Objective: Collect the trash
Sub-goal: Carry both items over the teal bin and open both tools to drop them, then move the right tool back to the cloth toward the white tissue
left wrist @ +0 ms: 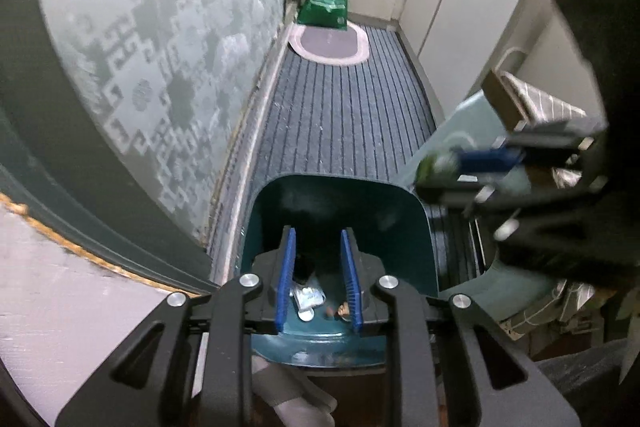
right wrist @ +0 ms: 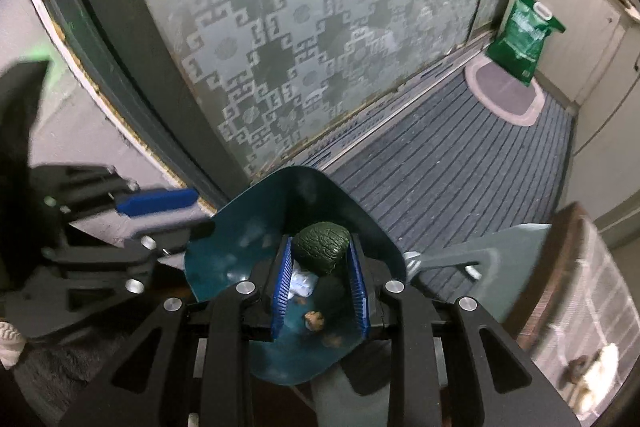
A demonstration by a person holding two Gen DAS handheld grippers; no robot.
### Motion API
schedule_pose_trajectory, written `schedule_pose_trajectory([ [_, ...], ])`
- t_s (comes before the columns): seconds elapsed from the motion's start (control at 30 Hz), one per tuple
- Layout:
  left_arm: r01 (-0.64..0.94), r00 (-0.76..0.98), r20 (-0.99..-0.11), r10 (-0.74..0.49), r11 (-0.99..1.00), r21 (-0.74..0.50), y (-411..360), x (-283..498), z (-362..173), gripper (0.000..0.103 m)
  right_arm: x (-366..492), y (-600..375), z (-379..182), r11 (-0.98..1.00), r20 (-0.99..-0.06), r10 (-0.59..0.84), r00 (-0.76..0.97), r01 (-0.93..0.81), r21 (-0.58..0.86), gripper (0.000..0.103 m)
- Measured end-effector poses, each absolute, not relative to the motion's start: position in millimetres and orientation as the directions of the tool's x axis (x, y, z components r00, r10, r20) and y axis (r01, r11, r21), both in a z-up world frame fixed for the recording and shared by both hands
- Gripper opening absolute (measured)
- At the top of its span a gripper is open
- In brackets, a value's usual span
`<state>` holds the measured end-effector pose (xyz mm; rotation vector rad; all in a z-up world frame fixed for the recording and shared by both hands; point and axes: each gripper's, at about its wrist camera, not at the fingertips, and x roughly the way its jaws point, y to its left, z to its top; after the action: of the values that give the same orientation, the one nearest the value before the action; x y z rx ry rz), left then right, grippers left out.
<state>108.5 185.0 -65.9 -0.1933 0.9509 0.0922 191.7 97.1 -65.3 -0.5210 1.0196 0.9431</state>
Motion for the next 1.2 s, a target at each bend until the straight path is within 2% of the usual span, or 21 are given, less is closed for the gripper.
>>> schedule_pose_trajectory([
  [0.27, -0.171, 0.655, -0.756, -0.008, 0.972, -0.159, 197, 89, -31, 0.018, 184, 120, -93, 0.506, -0.919, 0.367, 0.146, -0.86, 0.065, 0.027],
  [0.6, -0.166, 0.702, -0.712, 0.007, 0.974, -0.155, 195, 73, -7, 0.018, 176, 138, -124, 0.487, -0.947, 0.298, 0.12, -0.873, 0.042, 0.028],
  [0.7, -0.166, 0.716, -0.698, 0.005, 0.972, -0.164, 194, 71, -1, 0.018, 172, 142, -137, 0.478, -0.957, 0.272, 0.1, -0.877, 0.044, 0.039],
  [0.77, -0.16, 0.726, -0.687, 0.0, 0.973, -0.169, 193, 69, 3, 0.018, 171, 143, -140, 0.478, -0.96, 0.263, 0.095, -0.877, 0.044, 0.039],
  [1.03, -0.162, 0.745, -0.667, 0.008, 0.972, -0.169, 189, 67, 14, 0.018, 173, 138, -129, 0.498, -0.944, 0.324, 0.062, -0.86, 0.114, 0.04],
  [1.2, -0.145, 0.774, -0.633, 0.007, 0.975, -0.167, 181, 65, 29, 0.02, 175, 130, -103, 0.502, -0.91, 0.406, 0.085, -0.853, 0.144, 0.04],
])
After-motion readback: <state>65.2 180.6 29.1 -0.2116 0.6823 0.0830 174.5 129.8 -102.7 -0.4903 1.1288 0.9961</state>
